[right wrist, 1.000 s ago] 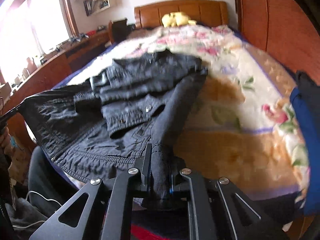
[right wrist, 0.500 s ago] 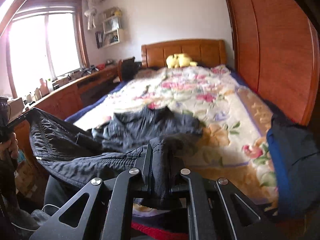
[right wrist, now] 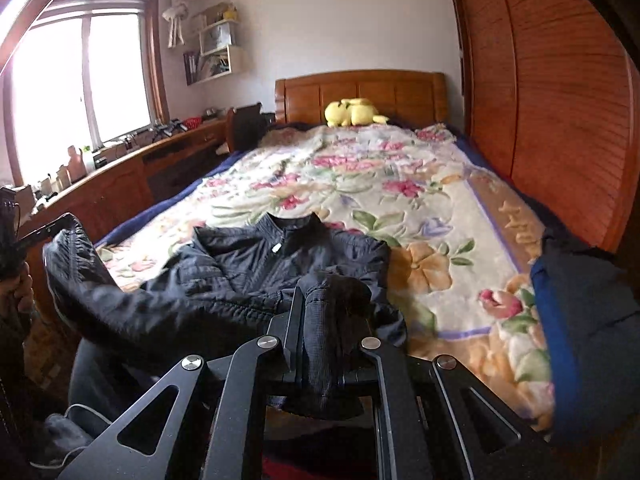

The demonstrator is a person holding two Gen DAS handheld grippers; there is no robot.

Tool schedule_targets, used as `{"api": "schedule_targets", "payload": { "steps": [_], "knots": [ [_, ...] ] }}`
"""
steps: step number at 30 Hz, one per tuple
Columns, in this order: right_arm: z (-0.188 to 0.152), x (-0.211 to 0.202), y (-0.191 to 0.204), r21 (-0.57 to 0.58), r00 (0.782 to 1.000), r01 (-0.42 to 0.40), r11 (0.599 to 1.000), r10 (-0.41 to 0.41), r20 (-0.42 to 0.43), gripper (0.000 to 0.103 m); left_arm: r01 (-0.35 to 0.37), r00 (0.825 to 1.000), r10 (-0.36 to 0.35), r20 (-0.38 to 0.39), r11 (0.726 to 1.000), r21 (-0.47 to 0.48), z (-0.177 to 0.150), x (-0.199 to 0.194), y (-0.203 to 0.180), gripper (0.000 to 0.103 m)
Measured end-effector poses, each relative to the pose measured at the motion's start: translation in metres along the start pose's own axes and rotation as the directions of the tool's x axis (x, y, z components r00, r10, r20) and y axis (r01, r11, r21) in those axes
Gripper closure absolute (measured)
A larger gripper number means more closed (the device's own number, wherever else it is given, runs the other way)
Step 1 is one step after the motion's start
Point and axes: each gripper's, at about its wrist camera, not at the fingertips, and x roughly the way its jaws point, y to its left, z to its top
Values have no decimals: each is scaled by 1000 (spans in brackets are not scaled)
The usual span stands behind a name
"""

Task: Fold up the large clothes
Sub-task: 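Lift the hem with both grippers and fold it over toward the collar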

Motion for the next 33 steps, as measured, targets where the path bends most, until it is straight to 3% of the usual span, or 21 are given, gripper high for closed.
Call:
{"api": "schedule_targets", "payload": {
  "steps": [11, 15, 19, 24, 29, 33],
  "knots": [
    [59, 148, -21, -31, 998, 42, 999, -43, -50, 92, -109, 991, 109, -81, 994, -1, 20, 117, 36, 98],
    [90, 190, -30, -35, 995, 69, 997, -71, -72, 92, -125, 986, 125, -109, 992, 3, 47, 163, 47, 98],
    [128, 225, -31, -30, 992, 117, 993, -118, -50, 92, -180, 977, 185, -107, 982, 48, 76, 197, 49, 98],
    [148, 267, -31, -5, 982, 168, 986, -168, -88, 91, -167, 975, 168, -146, 986, 17, 94, 233, 58, 98],
    [151, 291, -15, -63, 969, 222, 973, -227, -100, 89, -196, 963, 201, -181, 980, 45, 93, 259, 59, 98],
    [148, 302, -7, -60, 965, 225, 972, -231, -124, 87, -143, 966, 146, -211, 989, 28, 89, 267, 61, 97]
  ]
}}
